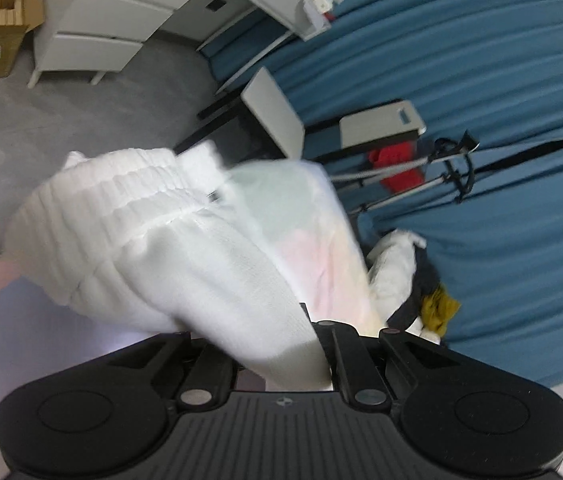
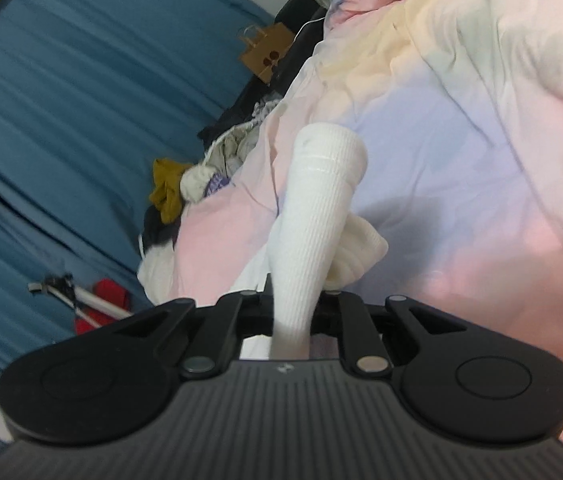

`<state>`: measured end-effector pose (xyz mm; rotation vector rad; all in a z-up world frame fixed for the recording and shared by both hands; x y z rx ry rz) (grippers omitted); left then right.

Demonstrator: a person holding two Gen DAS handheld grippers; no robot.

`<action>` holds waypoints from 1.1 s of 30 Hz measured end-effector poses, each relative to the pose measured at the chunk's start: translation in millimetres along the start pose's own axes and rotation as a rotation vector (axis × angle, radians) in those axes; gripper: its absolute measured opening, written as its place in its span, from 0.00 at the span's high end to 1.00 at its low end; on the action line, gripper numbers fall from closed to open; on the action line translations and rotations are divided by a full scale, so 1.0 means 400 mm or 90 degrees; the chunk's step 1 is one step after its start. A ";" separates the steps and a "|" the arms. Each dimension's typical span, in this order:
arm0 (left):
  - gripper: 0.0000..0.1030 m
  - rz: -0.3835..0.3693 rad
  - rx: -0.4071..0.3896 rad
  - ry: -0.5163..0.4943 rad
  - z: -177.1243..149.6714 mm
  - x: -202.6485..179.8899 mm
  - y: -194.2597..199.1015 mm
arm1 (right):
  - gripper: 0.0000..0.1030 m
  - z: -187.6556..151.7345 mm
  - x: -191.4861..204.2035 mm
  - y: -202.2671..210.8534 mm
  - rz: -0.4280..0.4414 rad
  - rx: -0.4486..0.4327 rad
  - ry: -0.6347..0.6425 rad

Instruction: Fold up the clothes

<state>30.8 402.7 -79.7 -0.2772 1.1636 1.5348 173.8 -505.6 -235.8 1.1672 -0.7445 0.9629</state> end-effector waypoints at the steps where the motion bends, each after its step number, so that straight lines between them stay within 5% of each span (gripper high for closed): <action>1: 0.91 0.000 0.005 -0.003 -0.014 0.015 0.011 | 0.87 0.000 -0.009 0.000 -0.006 0.005 -0.002; 8: 0.87 0.017 0.025 -0.030 -0.091 0.087 0.014 | 0.87 0.000 -0.071 0.004 -0.045 0.039 -0.014; 11: 0.73 0.030 0.032 -0.034 -0.107 0.099 0.019 | 0.87 0.000 -0.098 0.006 -0.062 0.053 -0.019; 14: 0.47 0.078 0.058 -0.072 -0.119 0.095 0.023 | 0.87 0.001 -0.115 0.006 -0.073 0.063 -0.021; 17: 0.40 0.139 0.086 -0.136 -0.131 0.085 0.048 | 0.87 0.002 -0.115 0.002 -0.074 0.063 -0.017; 24: 0.26 0.160 0.070 -0.280 -0.140 -0.036 0.145 | 0.87 0.006 -0.116 -0.005 -0.077 0.064 -0.008; 33: 0.24 0.117 0.048 -0.456 -0.243 -0.308 0.128 | 0.87 0.002 -0.112 -0.008 -0.077 0.059 -0.005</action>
Point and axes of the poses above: each gripper's, at about its wrist camera, not at the fingertips, and y roughly against the way its jaws point, x to its left, z to its top, the point moved 7 cm from there along -y, roughly the way its jaws point, and after that the axes turned 13 degrees about -y, right-handed, at the moved point
